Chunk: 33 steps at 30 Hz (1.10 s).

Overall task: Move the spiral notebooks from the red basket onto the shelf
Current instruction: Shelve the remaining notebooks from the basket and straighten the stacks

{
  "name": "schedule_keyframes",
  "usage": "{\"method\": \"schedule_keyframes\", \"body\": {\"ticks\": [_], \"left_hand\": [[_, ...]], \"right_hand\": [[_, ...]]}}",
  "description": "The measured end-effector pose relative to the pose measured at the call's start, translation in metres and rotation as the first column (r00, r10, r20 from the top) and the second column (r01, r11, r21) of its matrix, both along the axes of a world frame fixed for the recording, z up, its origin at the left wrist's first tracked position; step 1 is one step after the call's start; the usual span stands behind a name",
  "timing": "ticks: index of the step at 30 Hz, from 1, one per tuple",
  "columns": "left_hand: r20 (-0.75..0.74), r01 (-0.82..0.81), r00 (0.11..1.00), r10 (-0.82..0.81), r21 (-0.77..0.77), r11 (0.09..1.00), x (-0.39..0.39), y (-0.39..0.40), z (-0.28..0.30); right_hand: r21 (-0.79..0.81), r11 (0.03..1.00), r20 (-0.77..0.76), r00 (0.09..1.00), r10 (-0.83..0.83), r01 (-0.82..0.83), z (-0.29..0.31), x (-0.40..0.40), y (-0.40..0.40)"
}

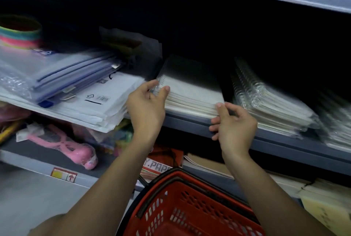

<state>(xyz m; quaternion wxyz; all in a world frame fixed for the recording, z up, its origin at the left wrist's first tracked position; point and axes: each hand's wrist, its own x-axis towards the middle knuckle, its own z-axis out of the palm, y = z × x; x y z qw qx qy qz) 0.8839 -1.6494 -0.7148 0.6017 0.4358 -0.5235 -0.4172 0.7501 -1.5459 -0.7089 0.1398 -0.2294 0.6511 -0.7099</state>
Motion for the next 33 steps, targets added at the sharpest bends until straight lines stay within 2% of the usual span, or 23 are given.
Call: {"method": "schedule_keyframes", "body": {"ticks": [7,12,15,17,19,20,22,24,26,27,28,29,31,33], "left_hand": [[0.056,0.024,0.998,-0.02,-0.059,0.998,0.017,0.014,-0.001],[0.178,0.085,0.982,-0.058,-0.146,0.986,0.041,0.044,-0.003],[0.24,0.172,0.958,-0.154,-0.057,0.983,0.047,0.059,-0.023],[0.328,0.276,0.899,-0.289,0.087,0.957,0.044,0.07,-0.044],[0.399,0.398,0.782,-0.48,0.272,0.876,0.04,0.09,-0.067],[0.48,0.44,0.678,-0.557,0.342,0.83,0.039,0.103,-0.081],[0.66,0.481,0.372,-0.652,0.464,0.744,0.042,0.131,-0.117],[0.719,0.439,0.058,-0.693,0.605,0.664,0.049,0.16,-0.149],[0.735,0.34,-0.246,-0.632,0.676,0.654,0.056,0.186,-0.178],[0.74,0.305,-0.35,-0.575,0.67,0.677,0.056,0.194,-0.187],[0.753,0.29,-0.402,-0.521,0.644,0.708,0.056,0.2,-0.194],[0.761,0.264,-0.408,-0.504,0.627,0.733,0.054,0.203,-0.198],[0.742,0.197,-0.359,-0.566,0.653,0.731,0.053,0.2,-0.206],[0.669,0.122,-0.301,-0.679,0.734,0.668,0.053,0.189,-0.216]], "right_hand": [[0.001,0.995,-0.049,0.994,0.095,-0.095,0.001,0.008,0.02],[0.137,0.971,-0.166,0.962,0.218,-0.196,-0.005,0.013,0.066],[0.263,0.931,-0.173,0.937,0.302,-0.252,-0.024,0.013,0.109],[0.38,0.877,-0.119,0.925,0.361,-0.293,-0.049,0.012,0.141],[0.538,0.778,-0.058,0.906,0.419,-0.325,-0.088,0.013,0.176],[0.612,0.716,-0.014,0.901,0.435,-0.336,-0.111,0.014,0.193],[0.752,0.572,0.043,0.891,0.452,-0.327,-0.159,0.017,0.223],[0.844,0.429,0.107,0.885,0.453,-0.322,-0.206,0.017,0.244],[0.875,0.317,0.215,0.881,0.422,-0.366,-0.234,0.022,0.252],[0.869,0.29,0.275,0.88,0.388,-0.4,-0.239,0.026,0.251],[0.851,0.301,0.333,0.885,0.326,-0.431,-0.241,0.031,0.249],[0.826,0.318,0.397,0.881,0.258,-0.465,-0.241,0.035,0.247],[0.78,0.33,0.498,0.847,0.188,-0.532,-0.236,0.044,0.247],[0.743,0.32,0.56,0.808,0.185,-0.588,-0.235,0.05,0.248]]}}
